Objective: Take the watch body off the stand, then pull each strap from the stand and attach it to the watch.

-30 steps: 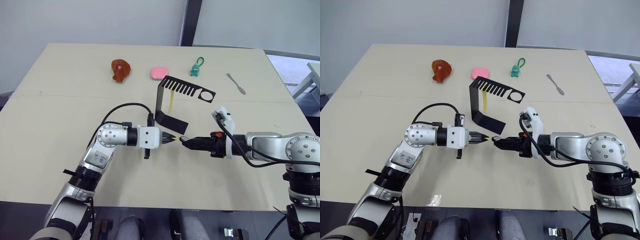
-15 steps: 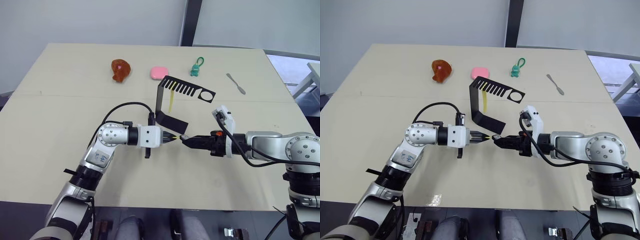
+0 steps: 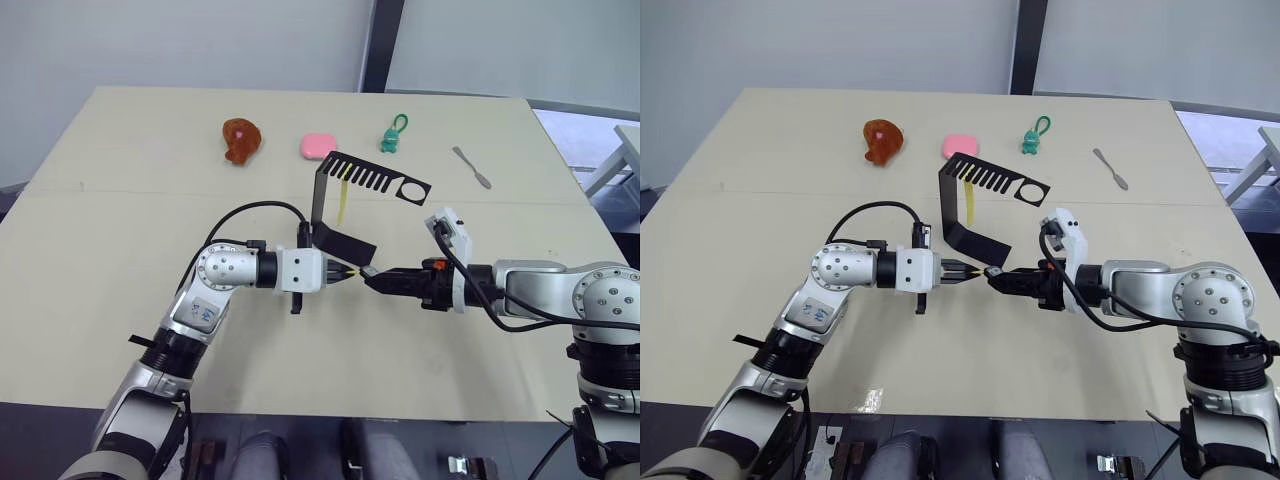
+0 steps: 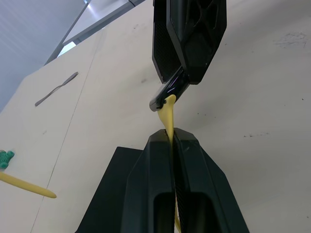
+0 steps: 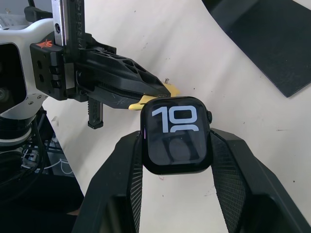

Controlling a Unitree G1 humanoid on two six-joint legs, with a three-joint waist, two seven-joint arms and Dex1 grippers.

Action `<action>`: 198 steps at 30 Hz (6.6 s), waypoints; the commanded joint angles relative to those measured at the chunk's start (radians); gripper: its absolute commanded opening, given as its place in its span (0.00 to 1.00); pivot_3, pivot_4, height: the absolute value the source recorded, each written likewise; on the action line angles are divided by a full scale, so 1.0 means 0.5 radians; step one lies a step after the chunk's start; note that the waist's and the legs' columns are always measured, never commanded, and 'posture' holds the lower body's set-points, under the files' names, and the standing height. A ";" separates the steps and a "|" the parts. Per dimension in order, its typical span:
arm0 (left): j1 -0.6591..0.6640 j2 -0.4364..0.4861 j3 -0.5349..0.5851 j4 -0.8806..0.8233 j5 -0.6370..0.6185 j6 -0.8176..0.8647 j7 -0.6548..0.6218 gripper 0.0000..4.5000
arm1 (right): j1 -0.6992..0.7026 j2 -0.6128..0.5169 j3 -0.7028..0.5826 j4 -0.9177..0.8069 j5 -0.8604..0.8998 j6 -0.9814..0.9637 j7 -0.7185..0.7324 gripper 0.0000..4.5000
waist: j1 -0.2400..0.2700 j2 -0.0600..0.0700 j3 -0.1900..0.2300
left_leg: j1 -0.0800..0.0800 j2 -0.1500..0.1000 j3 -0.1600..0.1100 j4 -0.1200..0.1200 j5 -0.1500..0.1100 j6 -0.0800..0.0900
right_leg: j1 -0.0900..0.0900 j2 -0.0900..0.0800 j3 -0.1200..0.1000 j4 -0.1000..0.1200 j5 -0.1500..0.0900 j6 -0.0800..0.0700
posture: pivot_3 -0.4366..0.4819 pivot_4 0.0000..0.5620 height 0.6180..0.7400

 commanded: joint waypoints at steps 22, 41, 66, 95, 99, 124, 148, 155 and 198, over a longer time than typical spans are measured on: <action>-0.109 -0.098 -0.041 -0.050 -0.056 -0.042 0.025 0.00 | -0.009 0.028 0.070 -0.138 0.151 -0.009 0.014 0.33 | 0.000 0.000 0.000 | 0.000 0.000 0.000 0.001 0.000 0.000 | 0.000 0.000 0.000 0.001 0.000 0.000 | 0.48 0.27 1.00; -0.110 -0.107 -0.041 -0.067 -0.056 -0.036 0.028 0.00 | 0.003 0.022 0.063 -0.122 0.081 -0.010 0.028 0.33 | 0.000 0.000 0.000 | 0.000 0.000 0.000 0.001 0.000 0.000 | 0.000 0.000 0.000 0.001 0.000 0.000 | 0.48 0.27 1.00; 0.128 0.683 0.479 -0.728 -1.137 1.251 -0.451 0.99 | 0.378 -0.540 0.219 -0.846 -1.533 -1.410 1.572 0.33 | 0.005 0.001 0.001 | -0.001 -0.003 -0.002 0.003 -0.001 0.001 | 0.000 0.000 -0.002 0.000 0.000 0.000 | 0.48 0.27 1.00; 0.484 0.935 0.430 -0.588 -0.898 0.869 -0.649 0.99 | 0.280 -0.028 0.928 -0.061 -2.659 -2.139 2.055 0.33 | 0.002 0.001 0.001 | 0.004 -0.002 0.004 0.005 0.000 -0.001 | -0.002 0.002 0.001 0.007 -0.001 -0.002 | 0.48 0.27 1.00; 0.531 0.929 0.429 -0.598 -0.878 0.835 -0.632 0.99 | 0.262 -0.001 0.965 -0.015 -2.759 -2.109 2.036 0.33 | 0.000 0.001 0.001 | 0.003 -0.003 0.004 0.005 -0.001 0.000 | -0.002 0.001 0.000 0.007 -0.001 -0.002 | 0.48 0.27 1.00; 1.132 0.718 1.554 -0.446 -1.108 1.309 0.422 1.00 | 1.619 -0.217 -1.252 -0.222 -1.958 -1.733 1.916 0.98 | -0.002 -0.003 -0.001 | 0.039 -0.001 0.001 -0.006 -0.007 -0.001 | 0.036 0.001 0.000 -0.002 -0.002 -0.003 | 0.48 0.27 1.00; 0.598 0.172 0.623 -0.998 -1.040 1.456 0.798 1.00 | 0.107 0.794 0.304 0.620 -2.610 -1.840 1.059 0.01 | -0.011 -0.003 -0.002 | 0.034 0.001 0.006 0.001 -0.007 -0.006 | 0.027 0.005 0.002 0.007 -0.003 -0.005 | 0.48 0.27 1.00; 0.511 0.041 0.496 -0.989 -0.938 1.459 0.927 1.00 | 0.098 0.787 0.445 0.824 -2.778 -1.670 1.041 0.01 | -0.007 -0.004 -0.003 | 0.035 0.001 0.006 0.002 -0.007 -0.006 | 0.029 0.003 0.001 0.007 -0.003 -0.005 | 0.48 0.27 1.00; -0.053 -0.695 0.270 -0.174 -0.244 0.809 1.480 0.00 | 0.119 0.803 0.382 0.769 -2.761 -1.600 0.986 0.00 | -0.002 -0.004 -0.008 | 0.036 0.001 0.006 0.001 -0.007 -0.006 | 0.031 0.004 0.001 0.006 -0.003 -0.005 | 0.48 0.27 1.00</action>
